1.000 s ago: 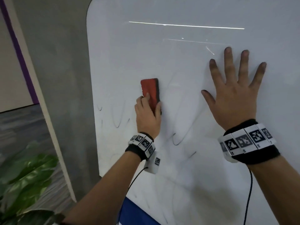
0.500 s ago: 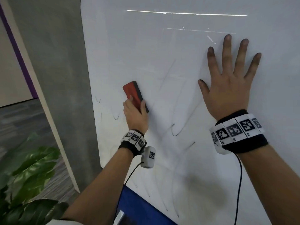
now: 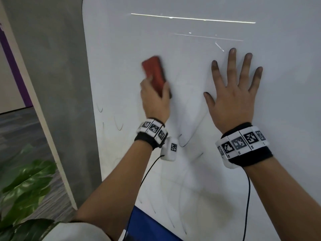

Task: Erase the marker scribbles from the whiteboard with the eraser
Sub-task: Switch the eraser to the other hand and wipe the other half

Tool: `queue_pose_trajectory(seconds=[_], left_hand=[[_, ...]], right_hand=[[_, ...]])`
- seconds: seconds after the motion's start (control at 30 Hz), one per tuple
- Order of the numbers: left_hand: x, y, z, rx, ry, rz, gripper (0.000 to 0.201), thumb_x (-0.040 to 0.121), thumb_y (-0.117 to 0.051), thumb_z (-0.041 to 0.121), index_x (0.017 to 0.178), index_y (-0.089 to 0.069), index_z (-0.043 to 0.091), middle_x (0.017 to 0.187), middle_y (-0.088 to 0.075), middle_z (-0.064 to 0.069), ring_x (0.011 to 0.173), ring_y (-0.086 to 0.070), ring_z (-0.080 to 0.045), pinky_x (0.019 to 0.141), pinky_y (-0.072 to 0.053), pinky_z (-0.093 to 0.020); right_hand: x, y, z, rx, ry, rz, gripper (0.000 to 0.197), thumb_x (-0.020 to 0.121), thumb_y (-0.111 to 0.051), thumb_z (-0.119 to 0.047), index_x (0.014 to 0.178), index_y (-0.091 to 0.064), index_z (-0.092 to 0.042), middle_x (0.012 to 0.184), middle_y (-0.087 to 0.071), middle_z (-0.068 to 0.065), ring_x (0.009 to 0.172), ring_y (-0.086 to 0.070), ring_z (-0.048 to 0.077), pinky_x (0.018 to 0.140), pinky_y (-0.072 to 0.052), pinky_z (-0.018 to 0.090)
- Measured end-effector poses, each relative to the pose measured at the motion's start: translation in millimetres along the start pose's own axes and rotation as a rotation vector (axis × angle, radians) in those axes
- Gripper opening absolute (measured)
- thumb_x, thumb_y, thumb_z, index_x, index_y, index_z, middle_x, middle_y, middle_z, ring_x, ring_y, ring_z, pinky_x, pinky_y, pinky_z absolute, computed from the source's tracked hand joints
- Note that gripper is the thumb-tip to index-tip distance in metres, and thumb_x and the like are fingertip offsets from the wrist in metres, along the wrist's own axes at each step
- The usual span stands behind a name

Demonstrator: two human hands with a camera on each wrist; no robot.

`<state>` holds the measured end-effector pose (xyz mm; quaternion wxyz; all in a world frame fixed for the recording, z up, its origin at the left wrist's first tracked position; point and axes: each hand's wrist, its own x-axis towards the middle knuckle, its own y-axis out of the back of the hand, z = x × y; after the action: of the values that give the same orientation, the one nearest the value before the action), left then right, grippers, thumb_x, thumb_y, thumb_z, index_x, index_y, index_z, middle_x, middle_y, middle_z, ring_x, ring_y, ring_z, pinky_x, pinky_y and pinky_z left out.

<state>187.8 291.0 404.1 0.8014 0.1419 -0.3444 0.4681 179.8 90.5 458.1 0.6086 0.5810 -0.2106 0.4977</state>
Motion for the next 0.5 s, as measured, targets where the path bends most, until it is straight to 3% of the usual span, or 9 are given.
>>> queue_pose_trajectory(seconds=[0.1,0.2,0.27,0.33,0.43,0.5], left_hand=[[19.7,-18.0,44.8,0.078,-0.267,-0.079,0.053,0.097,-0.061,0.04,0.135,-0.05,0.005,0.129,-0.056,-0.009,0.111,-0.056,-0.022,0.094,-0.045,-0.026],[28.8,-19.7,36.8,0.127,-0.34,-0.058,0.054,0.099,-0.058,0.042,0.138,-0.049,0.006,0.128,-0.055,-0.009,0.107,-0.053,-0.02,0.092,-0.043,-0.025],[39.8,-10.2,5.9,0.098,-0.232,0.005,0.054,0.097,-0.059,0.043,0.136,-0.05,0.006,0.129,-0.055,-0.009,0.109,-0.055,-0.024,0.096,-0.046,-0.032],[53.2,6.2,-30.8,0.052,0.002,0.145,0.056,0.093,-0.06,0.047,0.13,-0.05,0.006,0.128,-0.058,-0.01,0.111,-0.06,-0.028,0.097,-0.05,-0.04],[61.5,25.4,-60.4,0.05,0.317,0.241,0.053,0.094,-0.059,0.044,0.13,-0.049,0.007,0.13,-0.057,-0.01,0.117,-0.061,-0.032,0.097,-0.05,-0.037],[43.5,20.4,-57.7,0.082,0.348,0.228,0.051,0.096,-0.059,0.042,0.13,-0.048,0.006,0.131,-0.056,-0.011,0.117,-0.059,-0.034,0.097,-0.049,-0.04]], right_hand=[[-0.8,0.0,3.7,-0.011,0.013,0.0,0.074,0.102,-0.051,-0.048,0.163,-0.017,-0.023,0.171,0.001,0.014,0.156,-0.001,0.044,0.124,-0.003,0.064],[-3.4,4.1,16.0,-0.002,0.063,0.001,0.07,0.1,-0.057,-0.043,0.16,-0.027,-0.024,0.171,-0.005,0.011,0.156,-0.006,0.04,0.125,-0.008,0.058],[-4.8,11.4,30.1,0.012,0.095,-0.006,0.07,0.094,-0.066,-0.037,0.156,-0.037,-0.024,0.171,-0.009,0.011,0.156,-0.012,0.037,0.124,-0.013,0.054],[-6.0,21.7,44.5,0.007,0.053,0.004,0.075,0.086,-0.075,-0.04,0.152,-0.042,-0.026,0.17,-0.013,0.013,0.155,-0.017,0.039,0.122,-0.015,0.057],[-6.7,33.2,57.1,-0.04,-0.066,0.002,0.091,0.079,-0.074,-0.06,0.155,-0.033,-0.03,0.17,-0.008,0.014,0.154,-0.009,0.047,0.121,-0.009,0.068],[-7.8,33.3,56.0,-0.06,-0.066,-0.027,0.095,0.082,-0.069,-0.064,0.159,-0.026,-0.03,0.17,-0.003,0.016,0.154,-0.004,0.05,0.118,-0.007,0.073]])
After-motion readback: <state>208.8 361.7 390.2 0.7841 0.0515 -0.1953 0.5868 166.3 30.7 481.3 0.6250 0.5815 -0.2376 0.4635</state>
